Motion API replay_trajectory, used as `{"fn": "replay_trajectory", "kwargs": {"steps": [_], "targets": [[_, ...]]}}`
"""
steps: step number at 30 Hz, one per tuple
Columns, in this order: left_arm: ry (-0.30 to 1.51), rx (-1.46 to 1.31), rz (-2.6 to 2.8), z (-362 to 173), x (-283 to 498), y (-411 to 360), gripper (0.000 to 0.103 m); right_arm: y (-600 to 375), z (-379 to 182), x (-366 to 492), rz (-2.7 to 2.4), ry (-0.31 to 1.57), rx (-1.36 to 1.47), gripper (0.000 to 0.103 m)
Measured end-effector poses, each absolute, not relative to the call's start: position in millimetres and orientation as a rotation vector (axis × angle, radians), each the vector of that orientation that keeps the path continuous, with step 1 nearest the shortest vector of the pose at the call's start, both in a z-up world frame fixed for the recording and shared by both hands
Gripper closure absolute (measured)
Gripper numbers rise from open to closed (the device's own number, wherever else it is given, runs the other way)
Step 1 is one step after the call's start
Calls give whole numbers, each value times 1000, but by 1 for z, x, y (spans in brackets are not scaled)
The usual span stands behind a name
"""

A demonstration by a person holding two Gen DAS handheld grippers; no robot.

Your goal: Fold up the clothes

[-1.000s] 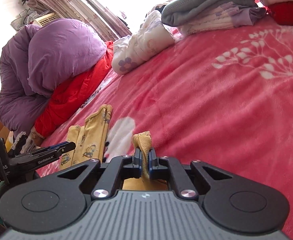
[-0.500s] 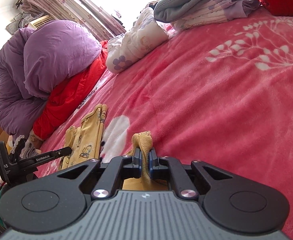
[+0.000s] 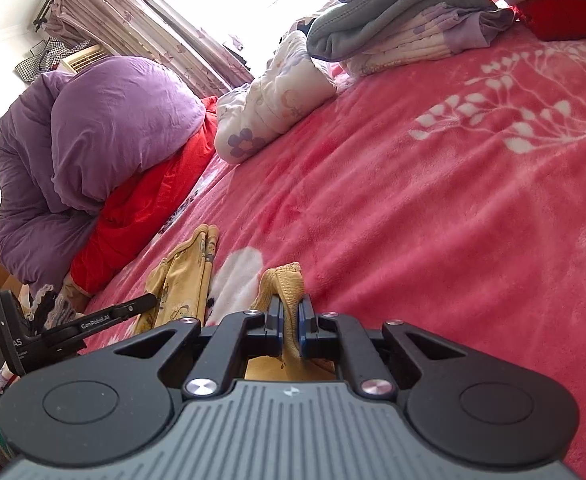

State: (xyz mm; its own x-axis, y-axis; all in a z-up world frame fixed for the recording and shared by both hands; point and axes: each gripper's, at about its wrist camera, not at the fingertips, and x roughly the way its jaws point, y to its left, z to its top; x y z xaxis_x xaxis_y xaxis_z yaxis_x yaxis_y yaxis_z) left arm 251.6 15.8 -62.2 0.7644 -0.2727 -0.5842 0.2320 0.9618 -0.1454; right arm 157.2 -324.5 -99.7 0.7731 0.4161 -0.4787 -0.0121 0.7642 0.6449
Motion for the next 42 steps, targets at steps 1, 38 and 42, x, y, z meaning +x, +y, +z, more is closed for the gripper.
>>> {"fn": "replay_trajectory", "kwargs": {"steps": [1,38,42], "targets": [[644,-68,-277,-63,251,15,102,-324,-100,157,251,654,667,94],[655,-148,-170,-45,245,75,74,-325,-102,157,247,656,681,93],[655,-141,-233,-31,195,69,76,-323,-96,154,261,637,653,93]]}}
